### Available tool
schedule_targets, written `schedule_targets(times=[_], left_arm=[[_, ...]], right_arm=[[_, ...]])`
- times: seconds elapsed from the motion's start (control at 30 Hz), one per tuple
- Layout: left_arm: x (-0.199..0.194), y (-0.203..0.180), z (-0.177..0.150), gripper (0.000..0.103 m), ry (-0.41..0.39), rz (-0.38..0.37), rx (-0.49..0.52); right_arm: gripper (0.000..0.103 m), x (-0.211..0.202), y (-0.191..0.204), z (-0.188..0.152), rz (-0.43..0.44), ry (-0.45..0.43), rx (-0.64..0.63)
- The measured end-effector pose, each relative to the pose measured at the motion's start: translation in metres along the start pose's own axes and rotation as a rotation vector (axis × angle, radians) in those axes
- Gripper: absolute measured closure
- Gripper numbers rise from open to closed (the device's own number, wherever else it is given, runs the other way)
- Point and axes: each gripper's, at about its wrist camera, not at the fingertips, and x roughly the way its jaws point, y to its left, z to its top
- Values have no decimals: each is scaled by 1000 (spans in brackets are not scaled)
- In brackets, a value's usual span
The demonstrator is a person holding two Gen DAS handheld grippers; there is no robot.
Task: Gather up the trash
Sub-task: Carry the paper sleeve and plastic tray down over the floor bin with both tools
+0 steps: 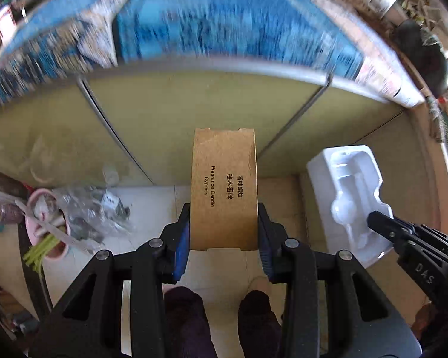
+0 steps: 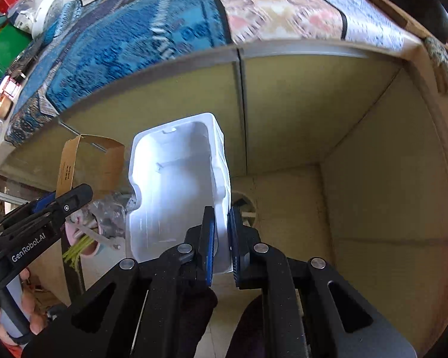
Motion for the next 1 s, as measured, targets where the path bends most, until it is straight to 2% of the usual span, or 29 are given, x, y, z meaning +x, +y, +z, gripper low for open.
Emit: schedule_targets(times=[0.13,0.27,0.4,0.53,0.63,0.7,0.8,0.9,1.0], left_arm=[[73,-7,-24,64,55,43,-42],[148,-3,-41,64,126,40,-88],[218,10,-57,64,175,-6,-162],[280,22,-74,64,219,3,-210],[327,34,-89,64,252,-24,-263],[353,42,-95,64,274,-39,-298],[395,49,-103,64,288,-6,-314],[427,57,-113,64,309,11,-342],[443,65,-120,64,321,7,-374]], right_arm=[[94,60,-33,-11,-12,66,-18],[94,135,-50,-20,-9,135,-40],[94,225,-49,-27,4,187,-88],[94,304,-41,-32,7,216,-133],[94,357,-37,-37,-4,246,-166],[94,387,-32,-43,5,267,-174],[94,424,-22,-50,2,291,-199],[94,445,-10,-52,-13,292,-231],[93,461,-13,-50,-13,317,-245]])
